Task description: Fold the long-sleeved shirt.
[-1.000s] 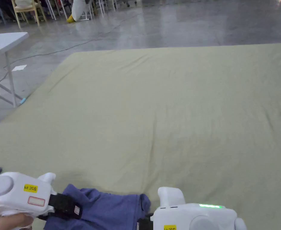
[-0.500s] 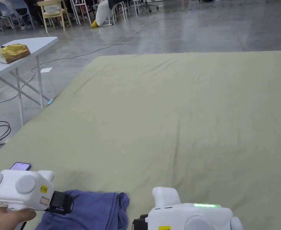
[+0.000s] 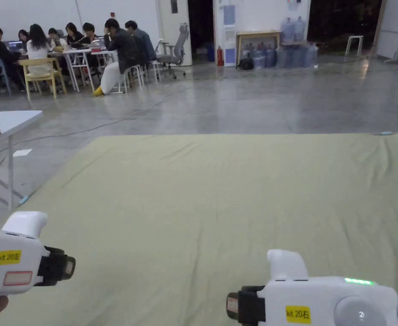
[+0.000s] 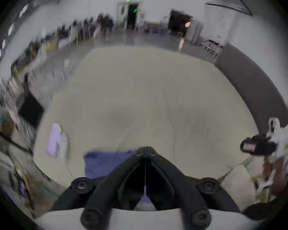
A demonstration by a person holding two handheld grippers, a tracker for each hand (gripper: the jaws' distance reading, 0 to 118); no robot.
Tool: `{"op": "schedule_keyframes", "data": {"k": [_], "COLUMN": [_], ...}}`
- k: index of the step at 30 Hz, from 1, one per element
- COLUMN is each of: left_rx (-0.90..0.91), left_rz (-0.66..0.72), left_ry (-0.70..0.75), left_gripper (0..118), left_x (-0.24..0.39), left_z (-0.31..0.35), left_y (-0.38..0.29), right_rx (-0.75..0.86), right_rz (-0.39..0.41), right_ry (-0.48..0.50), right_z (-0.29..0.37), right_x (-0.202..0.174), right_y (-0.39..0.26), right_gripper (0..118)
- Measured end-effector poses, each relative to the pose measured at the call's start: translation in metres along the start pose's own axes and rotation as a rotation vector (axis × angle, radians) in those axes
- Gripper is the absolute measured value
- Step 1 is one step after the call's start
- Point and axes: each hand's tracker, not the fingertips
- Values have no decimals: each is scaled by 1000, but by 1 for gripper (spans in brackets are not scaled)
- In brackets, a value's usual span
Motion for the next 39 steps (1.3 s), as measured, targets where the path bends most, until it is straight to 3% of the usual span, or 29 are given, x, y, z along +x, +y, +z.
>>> {"op": "schedule_keyframes", "data": {"k": [3,6,10,12,15,20,25,33,39], "left_rx": [219,417,651,745,793,738,675,720,660], "left_rz": [-14,-77,-29,-22,23,6,91,100,78], "left_ry": [-39,19,21,72,106,160,96,97,49], "left_gripper": [0,0,0,0,0,0,0,0,0], "left_x": [47,100,165,195,231,266,266,276,283], "left_z": [48,81,110,116,113,94,89,105,97], "left_y": [40,66,74,70,57,31,20,20,18], "right_rx": [162,312,568,658,735,713,675,654,641], "right_rz": [54,140,305,333,336,306,291,227,256], "right_ry": [-100,-157,-371,-442,-489,-511,-511,-445,-476], "right_z": [63,128,197,218,232,228,224,232,227], "right_x": [17,21,7,0,0,14,22,17,13], "right_y": [38,68,84,83,75,51,38,39,33], "right_gripper": [0,0,0,0,0,0,0,0,0]}}
